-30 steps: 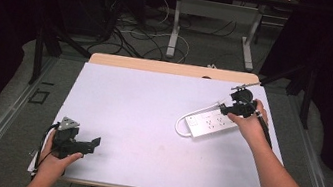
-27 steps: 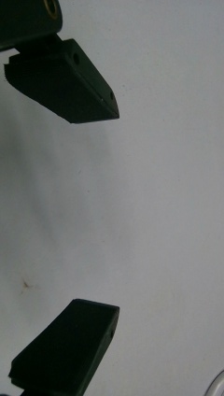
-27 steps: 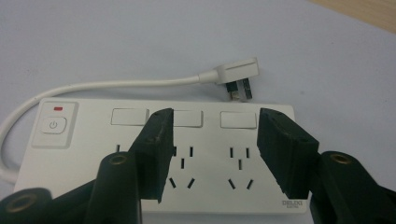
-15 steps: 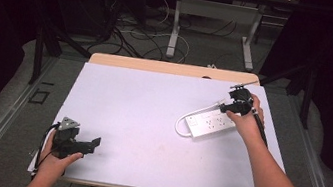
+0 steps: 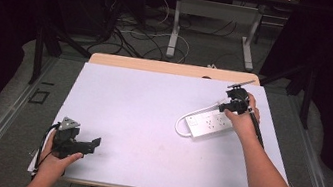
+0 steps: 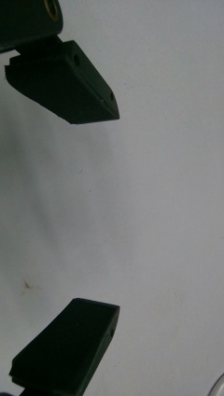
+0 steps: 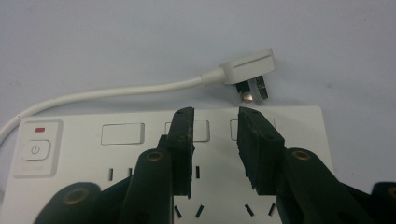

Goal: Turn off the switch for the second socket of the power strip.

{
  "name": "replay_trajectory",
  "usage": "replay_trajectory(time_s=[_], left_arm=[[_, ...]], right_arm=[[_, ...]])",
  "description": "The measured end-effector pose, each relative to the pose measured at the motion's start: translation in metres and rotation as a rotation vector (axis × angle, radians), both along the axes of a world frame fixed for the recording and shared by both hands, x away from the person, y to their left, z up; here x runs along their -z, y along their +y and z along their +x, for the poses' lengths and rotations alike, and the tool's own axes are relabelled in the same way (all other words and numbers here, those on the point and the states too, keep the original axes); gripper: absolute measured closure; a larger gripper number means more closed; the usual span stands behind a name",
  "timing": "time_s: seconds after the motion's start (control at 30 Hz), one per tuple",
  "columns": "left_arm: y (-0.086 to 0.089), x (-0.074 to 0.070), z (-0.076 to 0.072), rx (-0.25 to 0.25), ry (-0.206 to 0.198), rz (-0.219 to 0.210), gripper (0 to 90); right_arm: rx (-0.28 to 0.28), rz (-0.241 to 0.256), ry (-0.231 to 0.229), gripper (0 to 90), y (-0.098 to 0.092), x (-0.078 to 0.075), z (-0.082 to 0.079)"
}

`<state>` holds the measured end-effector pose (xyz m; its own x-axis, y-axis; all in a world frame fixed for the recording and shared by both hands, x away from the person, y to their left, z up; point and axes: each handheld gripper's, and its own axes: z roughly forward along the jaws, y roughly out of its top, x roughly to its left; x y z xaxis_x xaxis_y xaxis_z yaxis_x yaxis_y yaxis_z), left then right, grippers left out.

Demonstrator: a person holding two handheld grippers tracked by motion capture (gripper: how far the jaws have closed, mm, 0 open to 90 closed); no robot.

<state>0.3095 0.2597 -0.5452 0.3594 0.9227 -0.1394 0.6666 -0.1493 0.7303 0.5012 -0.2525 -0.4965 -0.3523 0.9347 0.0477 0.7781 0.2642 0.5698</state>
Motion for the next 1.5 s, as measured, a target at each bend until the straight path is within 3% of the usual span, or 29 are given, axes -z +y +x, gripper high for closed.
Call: replay_trajectory(time_s=[0.87, 1.13, 1.33, 1.5], left_arm=[[0.001, 0.000, 0.000, 0.004, 0.005, 0.008, 7.1], [0.001, 0.000, 0.000, 0.004, 0.006, 0.008, 7.2], [0.001, 0.000, 0.000, 0.005, 0.007, 0.009, 7.2], [0.001, 0.000, 0.000, 0.005, 0.006, 0.009, 7.2]], right_arm=[[-0.005, 0.012, 0.038, 86.4, 0.005, 0.014, 0.010], [-0.008, 0.028, 0.040, 88.3, 0.005, 0.017, 0.011], [-0.001, 0.058, 0.069, 90.0, 0.009, 0.017, 0.010], [-0.013, 0.035, 0.049, 88.2, 0.011, 0.017, 0.010]])
